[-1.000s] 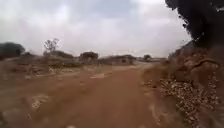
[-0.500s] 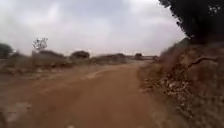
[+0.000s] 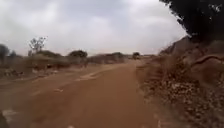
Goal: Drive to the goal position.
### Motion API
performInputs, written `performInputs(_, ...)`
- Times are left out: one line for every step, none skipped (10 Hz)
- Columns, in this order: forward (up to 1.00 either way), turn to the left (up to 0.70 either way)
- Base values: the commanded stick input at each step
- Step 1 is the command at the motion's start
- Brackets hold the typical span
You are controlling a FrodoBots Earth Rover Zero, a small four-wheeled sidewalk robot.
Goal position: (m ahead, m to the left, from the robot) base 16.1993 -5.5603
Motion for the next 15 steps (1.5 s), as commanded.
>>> performInputs(0.50,0.00)
performInputs(0.50,0.00)
performInputs(0.50,0.00)
performInputs(0.50,0.00)
performInputs(0.50,0.00)
performInputs(0.50,0.00)
performInputs(0.50,0.00)
performInputs(0.50,0.00)
performInputs(0.50,0.00)
performInputs(0.50,0.00)
performInputs(0.50,0.00)
performInputs(0.50,0.00)
performInputs(0.50,0.00)
performInputs(0.50,0.00)
performInputs(0.50,0.00)
